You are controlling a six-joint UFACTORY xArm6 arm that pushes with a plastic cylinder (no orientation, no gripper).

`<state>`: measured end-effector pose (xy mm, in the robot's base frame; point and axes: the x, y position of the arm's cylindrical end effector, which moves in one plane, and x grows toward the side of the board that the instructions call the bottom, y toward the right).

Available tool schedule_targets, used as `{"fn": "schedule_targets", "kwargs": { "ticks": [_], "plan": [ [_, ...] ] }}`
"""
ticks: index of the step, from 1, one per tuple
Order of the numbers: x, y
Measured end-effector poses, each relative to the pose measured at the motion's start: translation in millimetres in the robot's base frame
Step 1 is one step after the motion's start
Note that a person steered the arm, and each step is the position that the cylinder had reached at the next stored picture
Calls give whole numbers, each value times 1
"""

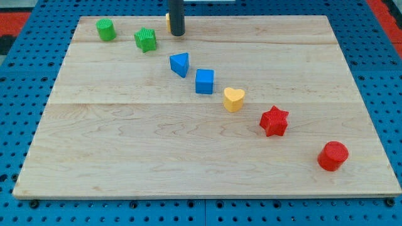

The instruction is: Place the yellow hexagon down to the green star

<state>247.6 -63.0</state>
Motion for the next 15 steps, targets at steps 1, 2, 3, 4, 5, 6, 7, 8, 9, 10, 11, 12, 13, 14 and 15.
{"fn": "schedule_targets", "kwargs": {
  "ticks": [1,2,3,4,5,6,7,8,9,10,11,12,13,14,15],
  "plan": [
    [-4,-34],
    [-32,-64],
    [-56,-59],
    [-50,0],
    [-14,51],
    [-43,65],
    [-40,107],
    [-8,106],
    [28,87],
    [43,30],
    [17,37],
    [20,2],
    [60,-32],
    [40,-18],
    [-4,34]
  ]
}}
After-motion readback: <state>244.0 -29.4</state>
